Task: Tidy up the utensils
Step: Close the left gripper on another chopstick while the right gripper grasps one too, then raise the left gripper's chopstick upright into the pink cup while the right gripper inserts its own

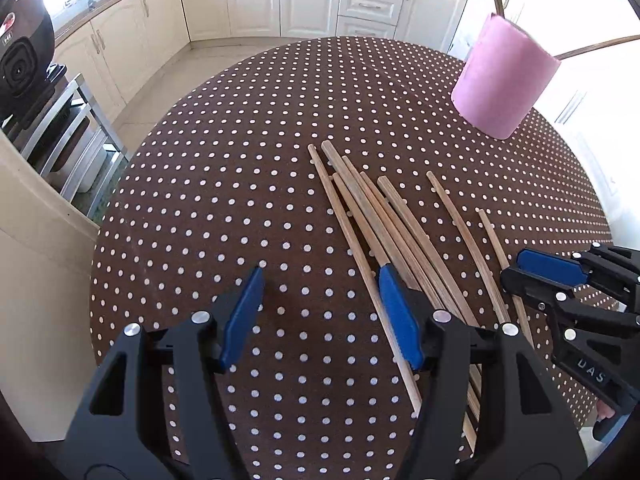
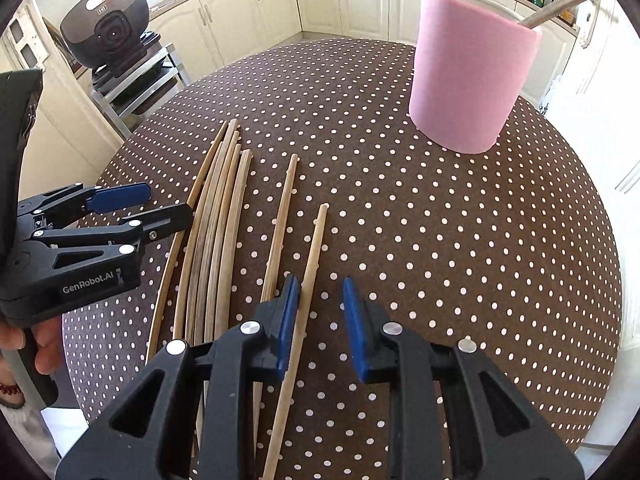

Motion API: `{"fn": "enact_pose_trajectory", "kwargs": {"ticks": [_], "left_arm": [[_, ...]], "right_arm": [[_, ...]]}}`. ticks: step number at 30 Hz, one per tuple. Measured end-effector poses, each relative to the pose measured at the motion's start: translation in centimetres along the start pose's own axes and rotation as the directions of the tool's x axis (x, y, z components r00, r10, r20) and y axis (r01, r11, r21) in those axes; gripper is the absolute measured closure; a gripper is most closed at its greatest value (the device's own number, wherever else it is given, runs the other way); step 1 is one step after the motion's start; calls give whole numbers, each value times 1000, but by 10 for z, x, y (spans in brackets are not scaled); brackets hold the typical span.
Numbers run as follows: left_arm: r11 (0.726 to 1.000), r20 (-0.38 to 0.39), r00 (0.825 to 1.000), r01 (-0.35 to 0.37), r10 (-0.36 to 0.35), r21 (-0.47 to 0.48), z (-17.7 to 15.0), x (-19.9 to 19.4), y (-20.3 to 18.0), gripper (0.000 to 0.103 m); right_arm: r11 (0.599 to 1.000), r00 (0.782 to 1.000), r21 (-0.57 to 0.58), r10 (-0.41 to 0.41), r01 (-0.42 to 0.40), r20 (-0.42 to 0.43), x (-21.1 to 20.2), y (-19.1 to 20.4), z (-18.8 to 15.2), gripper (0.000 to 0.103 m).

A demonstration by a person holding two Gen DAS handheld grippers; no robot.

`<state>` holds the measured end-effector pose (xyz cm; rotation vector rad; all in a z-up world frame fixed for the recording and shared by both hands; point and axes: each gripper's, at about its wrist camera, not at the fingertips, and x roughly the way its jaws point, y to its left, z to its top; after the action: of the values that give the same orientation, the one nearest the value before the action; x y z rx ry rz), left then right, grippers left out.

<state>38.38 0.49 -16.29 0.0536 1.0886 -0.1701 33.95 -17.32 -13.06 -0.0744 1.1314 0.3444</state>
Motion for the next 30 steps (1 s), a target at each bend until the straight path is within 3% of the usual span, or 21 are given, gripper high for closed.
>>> {"fn": "enact_pose_trajectory", "kwargs": {"ticks": [4,13,17,21,26,30], "left_arm": [[1000,-2,1000,-21,21,19,8,5,-6,50],[1000,16,1000,5,-5,21,12,6,-3,90],[1000,37,999,23,-23,1,7,3,-2,97],[999,58,997,46,-46,-14,2,-7,2,98],[997,125,989,77,-75,-13,3,-41,0,98],[994,204,973,106,-104,3,2,-81,-6,98]], "right_arm": [[1000,1000,-23,-20,20,-4,3,4,4,86],[1000,1000,-12,-23,23,13,8,1,4,98],[1000,999,5,-12,12,31,6,-3,2,98],[1000,998,17,10,-11,57,-5,-10,-1,98],[999,990,20,38,-41,135,-42,-14,0,98],[998,975,26,49,-56,217,-77,-15,1,98]]}}
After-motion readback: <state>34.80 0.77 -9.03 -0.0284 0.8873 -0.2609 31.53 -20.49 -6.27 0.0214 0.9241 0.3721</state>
